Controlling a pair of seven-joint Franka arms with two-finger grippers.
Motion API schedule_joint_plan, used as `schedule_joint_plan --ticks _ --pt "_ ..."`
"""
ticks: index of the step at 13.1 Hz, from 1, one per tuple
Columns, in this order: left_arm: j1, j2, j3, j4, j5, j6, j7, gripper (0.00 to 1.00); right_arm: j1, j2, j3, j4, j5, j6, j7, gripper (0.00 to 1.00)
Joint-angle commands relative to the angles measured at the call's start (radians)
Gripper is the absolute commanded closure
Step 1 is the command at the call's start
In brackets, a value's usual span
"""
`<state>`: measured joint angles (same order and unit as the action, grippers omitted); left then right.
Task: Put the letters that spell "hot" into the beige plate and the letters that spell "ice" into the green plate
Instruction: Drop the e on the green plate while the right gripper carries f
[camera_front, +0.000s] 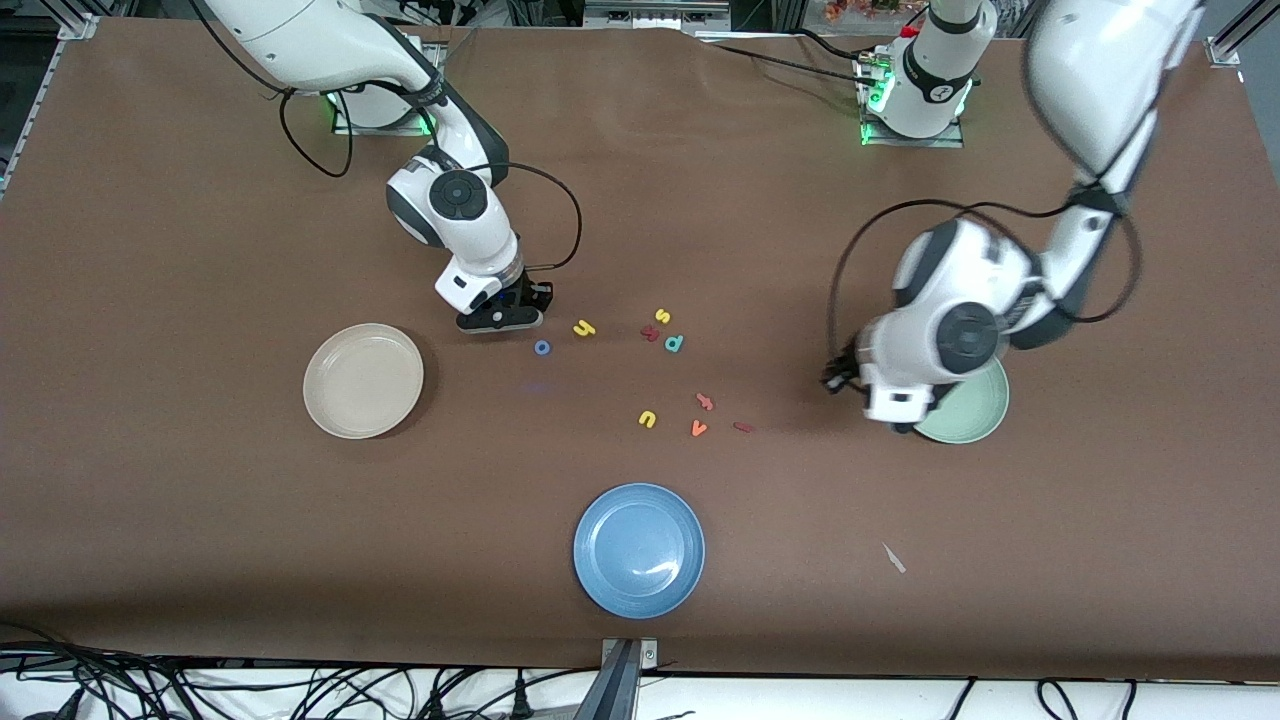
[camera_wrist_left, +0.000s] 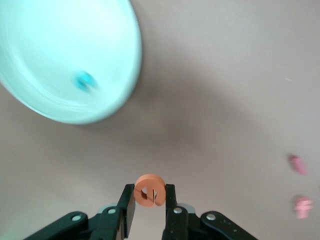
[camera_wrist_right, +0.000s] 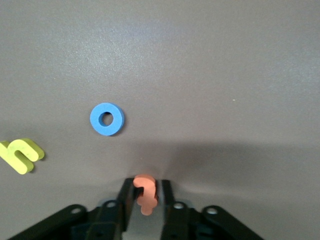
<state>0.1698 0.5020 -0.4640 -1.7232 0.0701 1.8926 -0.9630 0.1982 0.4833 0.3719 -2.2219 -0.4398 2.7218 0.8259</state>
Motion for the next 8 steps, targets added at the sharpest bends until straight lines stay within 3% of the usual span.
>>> schedule_joint_plan --ticks 1,4,6,8 --pt "0.115 -0.019 -0.013 -0.032 -0.007 -0.053 0.26 1.0 0.0 0.012 0.002 0.008 -0.028 0.007 0.026 0.84" --pt "0.187 0.027 -0.013 -0.032 0.114 -0.04 0.406 1.0 -0.003 -0.04 0.001 0.008 -0.03 -0.017 0.001 0.87" --pt "0.224 0.075 -0.015 -0.032 0.216 0.008 0.446 1.0 -0.014 -0.09 0.001 0.01 -0.024 -0.109 -0.028 0.87" --pt "0.249 0.098 -0.013 -0.032 0.231 0.045 0.48 1.0 -0.046 -0.141 0.001 -0.002 -0.022 -0.14 -0.083 0.86"
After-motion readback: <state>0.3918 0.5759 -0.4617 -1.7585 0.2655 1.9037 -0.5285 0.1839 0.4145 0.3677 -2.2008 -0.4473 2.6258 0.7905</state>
